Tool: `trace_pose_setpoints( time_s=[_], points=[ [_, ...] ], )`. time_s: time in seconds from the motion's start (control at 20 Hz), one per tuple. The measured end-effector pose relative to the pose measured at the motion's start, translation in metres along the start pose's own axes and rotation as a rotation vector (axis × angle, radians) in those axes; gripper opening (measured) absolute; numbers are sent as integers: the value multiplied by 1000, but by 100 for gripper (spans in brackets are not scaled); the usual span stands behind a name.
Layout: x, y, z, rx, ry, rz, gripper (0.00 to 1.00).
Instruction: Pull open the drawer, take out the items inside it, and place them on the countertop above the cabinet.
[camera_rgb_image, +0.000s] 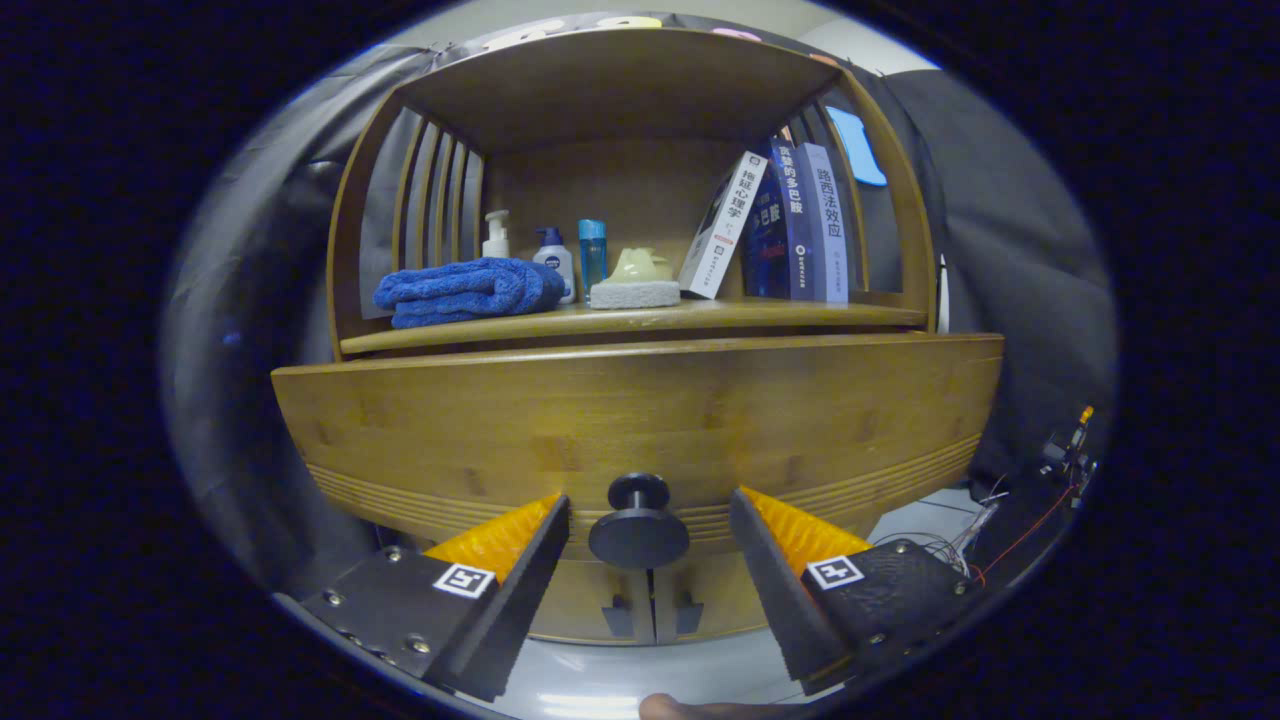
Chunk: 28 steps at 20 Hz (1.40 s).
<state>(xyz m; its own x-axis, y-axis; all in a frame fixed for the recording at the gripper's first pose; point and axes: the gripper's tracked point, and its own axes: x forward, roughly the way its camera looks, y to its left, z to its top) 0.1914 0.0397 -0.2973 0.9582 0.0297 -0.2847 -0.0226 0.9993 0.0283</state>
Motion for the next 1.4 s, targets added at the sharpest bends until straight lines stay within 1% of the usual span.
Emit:
trace_pose_setpoints(
  time_s=[0.1,0.3,0.5,0.8,0.9,1.0,1.15,1.3,1.4],
  points=[
    [7,2,2,14,9,3,98],
    [17,2,6,1,41,6,97],
    [32,7,13,25,38,12,97],
    [58,13,29,27,2,16,97],
    [61,17,38,50,-27,22,97],
    [62,20,43,51,-50,30,97],
    [61,20,44,55,-46,36,97],
    [49,22,64,104,-89,39,98],
    [37,24,66,109,-86,44,97]
  ],
)
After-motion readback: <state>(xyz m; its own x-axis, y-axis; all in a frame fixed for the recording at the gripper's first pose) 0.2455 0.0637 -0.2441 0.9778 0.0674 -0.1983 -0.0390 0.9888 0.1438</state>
